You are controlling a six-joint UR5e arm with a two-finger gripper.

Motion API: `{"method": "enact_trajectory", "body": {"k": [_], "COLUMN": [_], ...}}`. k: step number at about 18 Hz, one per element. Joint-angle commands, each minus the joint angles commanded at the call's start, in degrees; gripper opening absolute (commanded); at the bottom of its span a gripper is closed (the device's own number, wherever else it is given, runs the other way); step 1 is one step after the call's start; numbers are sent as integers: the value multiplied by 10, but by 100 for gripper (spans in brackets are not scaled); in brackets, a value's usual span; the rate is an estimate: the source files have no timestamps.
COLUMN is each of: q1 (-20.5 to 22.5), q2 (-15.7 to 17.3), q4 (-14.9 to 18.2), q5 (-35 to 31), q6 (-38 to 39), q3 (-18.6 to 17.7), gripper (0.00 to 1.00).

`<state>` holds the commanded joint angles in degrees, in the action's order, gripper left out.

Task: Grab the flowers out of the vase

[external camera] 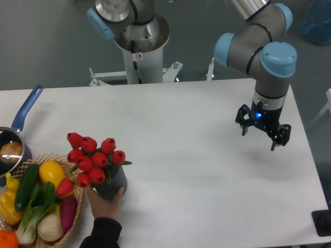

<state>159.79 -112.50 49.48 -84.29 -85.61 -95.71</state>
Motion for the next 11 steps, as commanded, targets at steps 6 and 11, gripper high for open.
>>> {"method": "enact_trajectory", "body": {"k": [6, 11], "q1": [-1, 6], "q2": [0, 4], "q4": [-1, -2], "q5": [2, 56], "q6": [2, 0], "q3": [-4, -37], "gripper": [100, 100]}}
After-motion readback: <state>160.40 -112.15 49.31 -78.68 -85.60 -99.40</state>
